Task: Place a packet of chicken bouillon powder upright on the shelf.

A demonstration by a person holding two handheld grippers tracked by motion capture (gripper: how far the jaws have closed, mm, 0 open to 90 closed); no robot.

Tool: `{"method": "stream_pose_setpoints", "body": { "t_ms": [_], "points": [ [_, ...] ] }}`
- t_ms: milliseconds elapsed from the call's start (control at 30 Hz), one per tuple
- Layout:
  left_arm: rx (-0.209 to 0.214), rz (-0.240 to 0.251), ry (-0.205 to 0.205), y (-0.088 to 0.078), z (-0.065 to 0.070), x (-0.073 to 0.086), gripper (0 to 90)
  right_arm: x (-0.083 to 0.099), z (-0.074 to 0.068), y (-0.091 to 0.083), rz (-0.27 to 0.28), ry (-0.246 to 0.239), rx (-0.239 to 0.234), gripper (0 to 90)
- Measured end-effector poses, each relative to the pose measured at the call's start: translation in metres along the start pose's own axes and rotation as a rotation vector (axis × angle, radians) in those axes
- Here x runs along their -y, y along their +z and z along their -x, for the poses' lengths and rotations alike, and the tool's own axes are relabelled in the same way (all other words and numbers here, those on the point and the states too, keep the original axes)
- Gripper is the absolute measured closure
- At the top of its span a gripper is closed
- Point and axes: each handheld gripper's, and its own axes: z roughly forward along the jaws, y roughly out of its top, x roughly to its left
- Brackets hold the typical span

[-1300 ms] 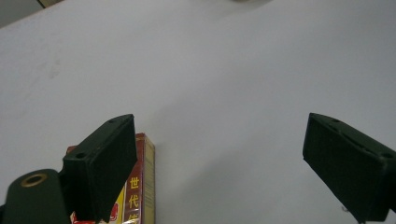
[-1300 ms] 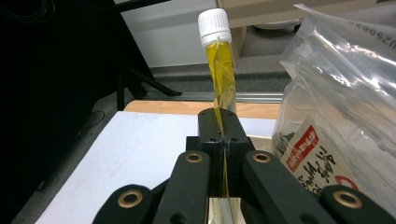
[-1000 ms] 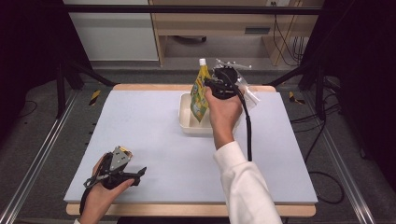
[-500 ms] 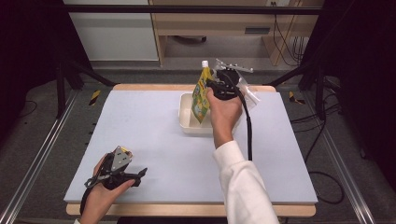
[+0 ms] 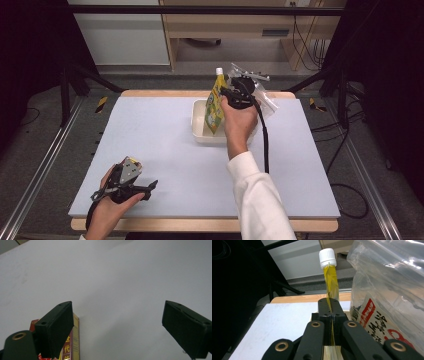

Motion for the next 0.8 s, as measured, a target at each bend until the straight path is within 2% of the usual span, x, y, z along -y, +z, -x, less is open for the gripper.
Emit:
{"method": "stream_pose_setpoints", "body": {
  "t_ms": [333, 800],
  "points": [
    [0.004, -0.010, 0.017, 0.0000, 0.0007, -0.0007, 9.8, 0.0016, 0.0028, 0.0053, 0.002, -0.005, 0.002, 90.0],
    [0.006, -0.004, 0.014, 0.0012, 0.0026, -0.0009, 9.8, 0.0091, 0.0027, 0.0103, -0.011, -0.020, 0.007, 90.0]
  ]
}}
